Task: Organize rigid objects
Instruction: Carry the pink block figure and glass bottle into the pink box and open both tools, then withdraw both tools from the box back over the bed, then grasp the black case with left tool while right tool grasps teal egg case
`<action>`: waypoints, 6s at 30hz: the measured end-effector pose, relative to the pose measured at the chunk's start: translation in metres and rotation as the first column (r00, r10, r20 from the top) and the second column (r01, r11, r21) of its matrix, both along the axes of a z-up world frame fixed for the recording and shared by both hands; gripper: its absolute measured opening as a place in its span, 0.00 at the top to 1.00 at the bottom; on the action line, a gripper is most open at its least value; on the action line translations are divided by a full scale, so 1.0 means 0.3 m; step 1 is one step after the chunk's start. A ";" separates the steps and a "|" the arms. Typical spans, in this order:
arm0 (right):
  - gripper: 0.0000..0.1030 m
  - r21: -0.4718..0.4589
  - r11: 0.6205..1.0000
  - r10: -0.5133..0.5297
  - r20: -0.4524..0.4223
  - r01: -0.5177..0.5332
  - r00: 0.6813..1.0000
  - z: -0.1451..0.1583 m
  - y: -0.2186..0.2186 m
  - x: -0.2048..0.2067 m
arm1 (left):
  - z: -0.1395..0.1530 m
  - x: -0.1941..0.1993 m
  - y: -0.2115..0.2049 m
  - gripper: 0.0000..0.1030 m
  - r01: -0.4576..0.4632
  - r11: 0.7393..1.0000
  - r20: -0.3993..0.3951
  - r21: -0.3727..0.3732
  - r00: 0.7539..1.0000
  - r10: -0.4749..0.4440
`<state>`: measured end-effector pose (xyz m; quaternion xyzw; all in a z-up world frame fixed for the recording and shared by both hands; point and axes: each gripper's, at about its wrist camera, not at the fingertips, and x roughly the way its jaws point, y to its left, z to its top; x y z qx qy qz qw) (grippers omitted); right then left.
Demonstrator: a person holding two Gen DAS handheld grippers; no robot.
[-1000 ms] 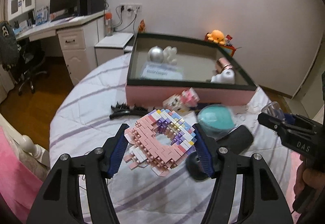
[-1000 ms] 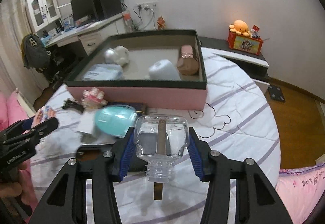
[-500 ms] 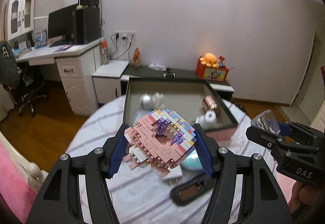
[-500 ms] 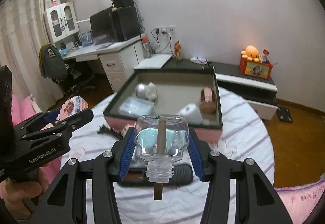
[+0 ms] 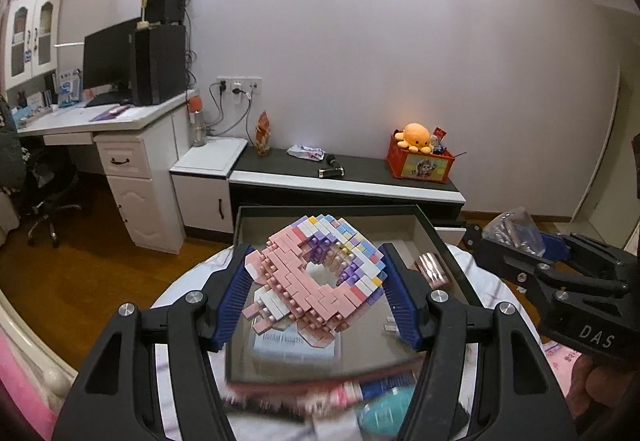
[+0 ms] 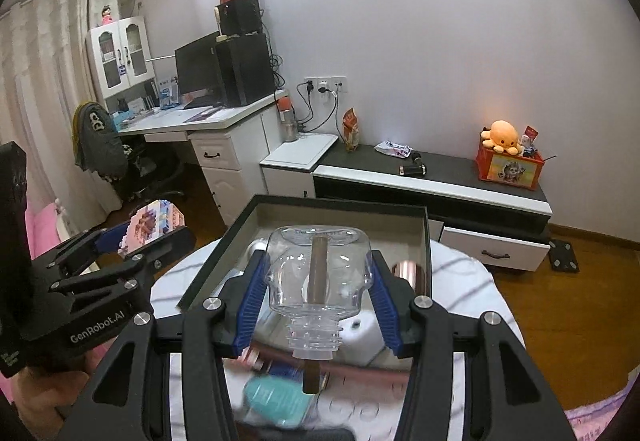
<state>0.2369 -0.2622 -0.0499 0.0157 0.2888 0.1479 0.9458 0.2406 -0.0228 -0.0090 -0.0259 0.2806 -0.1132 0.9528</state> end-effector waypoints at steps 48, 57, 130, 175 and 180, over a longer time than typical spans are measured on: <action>0.00 0.102 0.969 -0.228 0.010 0.226 0.973 -0.013 -0.123 -0.303 | 0.077 -0.420 0.131 0.00 -0.127 0.992 0.055 -0.013 0.990 0.127; 0.00 0.101 0.969 -0.236 0.103 0.226 0.966 0.026 -0.130 -0.672 | 0.081 -0.718 0.172 0.00 -0.186 0.983 0.093 -0.004 0.978 0.186; 0.00 0.028 0.966 -0.248 -0.157 0.256 0.956 -0.315 -0.204 -0.396 | -0.492 -0.401 -0.306 0.38 0.432 0.893 -0.351 0.127 0.862 -0.367; 0.02 -0.052 0.999 -0.021 -0.269 0.007 0.963 -0.502 0.062 -0.151 | -0.477 -0.564 -0.029 0.57 0.250 0.967 -0.332 -0.051 0.909 -0.252; 0.17 -0.063 0.997 0.023 -0.263 -0.041 0.964 -0.520 0.103 -0.137 | -0.489 -0.520 -0.045 0.57 0.252 0.964 -0.337 -0.086 0.903 -0.266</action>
